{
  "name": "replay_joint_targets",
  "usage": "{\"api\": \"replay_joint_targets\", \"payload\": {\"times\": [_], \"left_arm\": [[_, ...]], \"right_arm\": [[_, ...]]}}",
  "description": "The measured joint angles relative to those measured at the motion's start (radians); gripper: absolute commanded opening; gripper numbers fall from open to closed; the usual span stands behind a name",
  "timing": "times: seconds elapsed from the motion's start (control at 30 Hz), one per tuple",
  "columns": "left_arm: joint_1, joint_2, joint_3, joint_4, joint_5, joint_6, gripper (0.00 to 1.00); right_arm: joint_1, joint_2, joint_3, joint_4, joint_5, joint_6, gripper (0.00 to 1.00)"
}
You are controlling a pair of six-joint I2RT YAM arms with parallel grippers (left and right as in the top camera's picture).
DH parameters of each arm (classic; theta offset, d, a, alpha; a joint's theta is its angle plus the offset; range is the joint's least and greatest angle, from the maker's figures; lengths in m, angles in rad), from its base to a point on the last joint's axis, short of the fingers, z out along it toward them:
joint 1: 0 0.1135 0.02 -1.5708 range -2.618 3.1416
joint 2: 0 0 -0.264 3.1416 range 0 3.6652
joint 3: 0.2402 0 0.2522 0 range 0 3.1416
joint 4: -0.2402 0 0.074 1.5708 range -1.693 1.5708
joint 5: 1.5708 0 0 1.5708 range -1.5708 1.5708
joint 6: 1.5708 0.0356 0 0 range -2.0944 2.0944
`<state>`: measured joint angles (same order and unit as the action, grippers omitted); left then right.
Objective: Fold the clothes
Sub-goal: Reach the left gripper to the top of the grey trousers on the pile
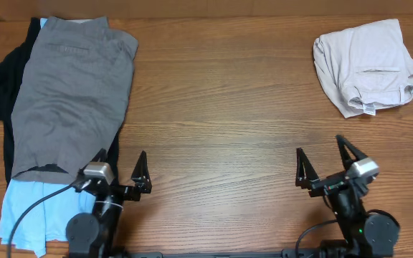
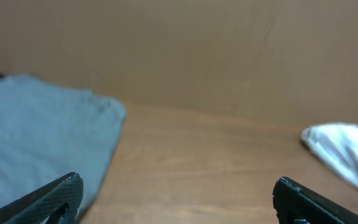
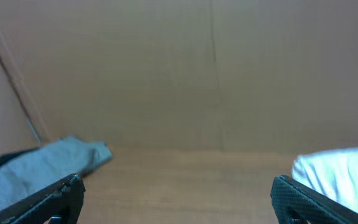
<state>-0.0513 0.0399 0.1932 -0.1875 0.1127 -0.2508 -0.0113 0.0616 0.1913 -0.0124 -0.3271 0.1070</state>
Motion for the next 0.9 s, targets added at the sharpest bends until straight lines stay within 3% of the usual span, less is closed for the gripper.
{"api": "replay_joint_targets", "payload": {"times": [0.23, 0.5, 0.9], "left_arm": [[0.000, 0.195, 0.275, -0.175, 0.008, 0.021, 1.00], [0.000, 0.511, 0.621, -0.424, 0.008, 0.074, 1.00], [0.000, 1.086, 1.121, -0.827, 0.008, 0.130, 1.00]], "right_arm": [[0.000, 0.212, 0.222, -0.024, -0.131, 0.000, 1.00], [0.000, 0.588, 0.584, -0.224, -0.317, -0.001, 1.00], [0.000, 1.131, 1.172, -0.770, -0.408, -0.003, 1.00]]}}
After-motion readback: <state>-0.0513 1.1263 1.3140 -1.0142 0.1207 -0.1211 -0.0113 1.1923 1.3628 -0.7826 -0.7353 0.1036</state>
